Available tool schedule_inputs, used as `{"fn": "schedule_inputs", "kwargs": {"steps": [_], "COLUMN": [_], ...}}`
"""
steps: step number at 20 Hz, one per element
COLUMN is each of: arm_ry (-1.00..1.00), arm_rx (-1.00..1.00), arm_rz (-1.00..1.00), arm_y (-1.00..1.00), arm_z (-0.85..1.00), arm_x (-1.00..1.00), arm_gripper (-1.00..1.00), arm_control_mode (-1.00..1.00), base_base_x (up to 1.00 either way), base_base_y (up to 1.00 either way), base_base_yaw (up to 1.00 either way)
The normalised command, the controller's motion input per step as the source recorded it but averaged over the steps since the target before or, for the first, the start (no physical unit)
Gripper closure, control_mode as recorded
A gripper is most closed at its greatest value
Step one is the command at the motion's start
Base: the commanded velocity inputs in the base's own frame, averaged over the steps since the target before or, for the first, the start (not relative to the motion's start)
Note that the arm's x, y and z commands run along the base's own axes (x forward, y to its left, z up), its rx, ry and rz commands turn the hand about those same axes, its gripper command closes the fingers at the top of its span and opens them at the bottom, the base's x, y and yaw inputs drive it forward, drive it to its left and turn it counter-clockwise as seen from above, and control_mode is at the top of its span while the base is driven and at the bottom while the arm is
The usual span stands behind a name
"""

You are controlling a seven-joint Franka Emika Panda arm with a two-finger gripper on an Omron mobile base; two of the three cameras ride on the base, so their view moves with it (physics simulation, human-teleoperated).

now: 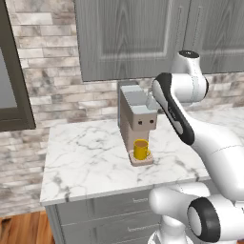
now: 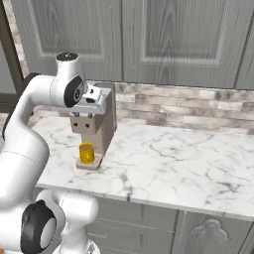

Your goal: Pick up the brewed coffee from the coffee machine and place it next to the breakfast plate on the dining counter.

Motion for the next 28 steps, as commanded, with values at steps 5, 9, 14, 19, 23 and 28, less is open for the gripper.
{"fn": "schedule_inputs", "kwargs": {"steps": [5, 9, 14, 19, 23, 28], "arm_ry": [-0.07, -0.38, -0.41, -0.22, -0.02, 0.00], "arm_rx": [0.00, 0.00, 0.00, 0.00, 0.00, 0.09], "arm_rz": [0.10, 0.24, 0.27, 0.24, 0.22, 0.20], "arm_y": [0.00, 0.00, 0.00, 0.00, 0.00, -0.02], "arm_z": [-0.20, -0.38, -0.38, -0.24, -0.09, -0.22], "arm_x": [0.00, -0.32, -0.41, -0.24, 0.00, 0.00], "arm_gripper": [-1.00, -1.00, -1.00, -1.00, -1.00, -1.00], "arm_control_mode": [-1.00, -1.00, -1.00, -1.00, -1.00, -1.00], "base_base_x": [0.00, 0.00, 0.00, 0.00, 0.00, 0.00], "base_base_y": [0.00, 0.00, 0.00, 0.00, 0.00, 0.00], "base_base_yaw": [0.00, 0.00, 0.00, 0.00, 0.00, 0.00]}}
